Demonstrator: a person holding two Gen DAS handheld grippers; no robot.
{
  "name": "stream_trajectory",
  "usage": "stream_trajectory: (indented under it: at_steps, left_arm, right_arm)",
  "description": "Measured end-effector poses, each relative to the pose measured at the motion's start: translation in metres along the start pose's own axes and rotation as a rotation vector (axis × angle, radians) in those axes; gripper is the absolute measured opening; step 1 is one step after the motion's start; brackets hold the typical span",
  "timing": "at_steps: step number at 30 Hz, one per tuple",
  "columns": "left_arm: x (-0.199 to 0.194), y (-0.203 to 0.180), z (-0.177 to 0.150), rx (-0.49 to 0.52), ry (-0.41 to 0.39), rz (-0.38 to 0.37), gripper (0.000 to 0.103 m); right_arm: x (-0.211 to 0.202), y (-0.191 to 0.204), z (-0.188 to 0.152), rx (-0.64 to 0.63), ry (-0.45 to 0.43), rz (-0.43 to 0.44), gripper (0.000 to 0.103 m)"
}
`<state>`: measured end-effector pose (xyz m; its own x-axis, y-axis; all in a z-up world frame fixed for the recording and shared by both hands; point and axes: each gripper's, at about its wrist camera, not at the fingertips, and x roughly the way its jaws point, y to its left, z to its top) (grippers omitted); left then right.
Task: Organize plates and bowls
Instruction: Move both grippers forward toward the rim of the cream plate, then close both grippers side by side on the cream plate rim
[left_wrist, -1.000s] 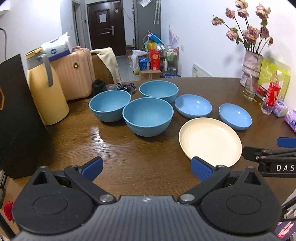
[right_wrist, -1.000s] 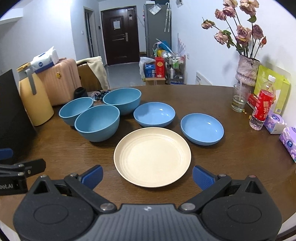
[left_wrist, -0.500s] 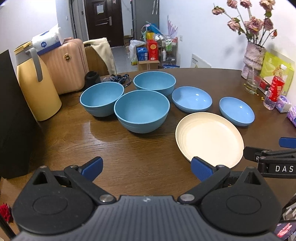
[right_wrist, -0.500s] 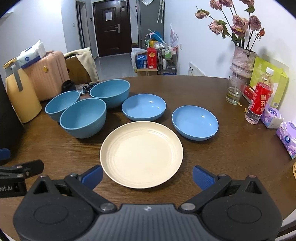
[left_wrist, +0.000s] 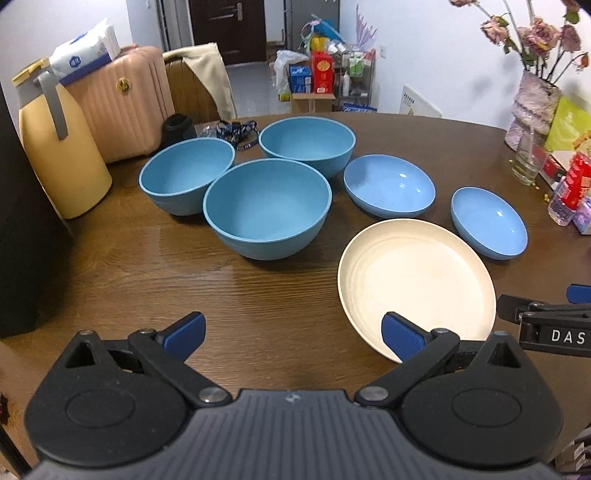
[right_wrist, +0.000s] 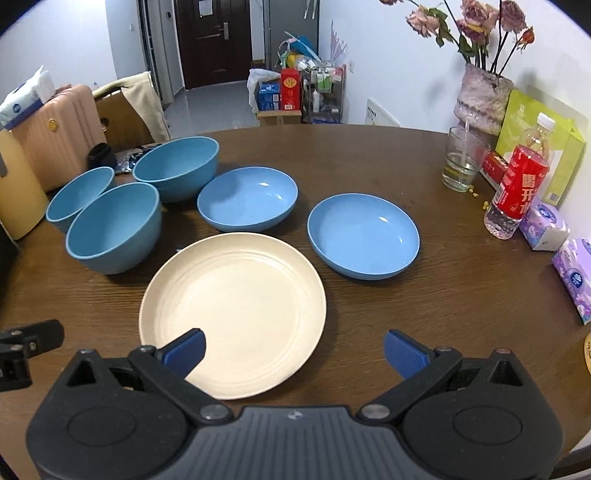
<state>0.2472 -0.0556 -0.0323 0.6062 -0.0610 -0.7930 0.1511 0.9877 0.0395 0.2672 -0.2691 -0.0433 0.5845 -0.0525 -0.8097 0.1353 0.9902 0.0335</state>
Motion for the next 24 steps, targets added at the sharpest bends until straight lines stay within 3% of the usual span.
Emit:
stream_trajectory:
  at_steps: [12,21,24]
  left_arm:
    - [0.048,-0.023,0.016,-0.068,0.12,0.017,0.103]
    - [0.081,-0.036,0.022,-0.102,0.192,0.025,0.101]
    - [0.091,-0.038,0.024,-0.114,0.221,0.029,0.095]
  right_arm:
    - [0.049,-0.028,0.021,-0.018,0.072,0.013,0.102]
    - [0.081,-0.038,0.029,-0.043,0.126,0.041,0.094]
    - [0.088,-0.039,0.031,-0.057,0.133,0.048,0.089]
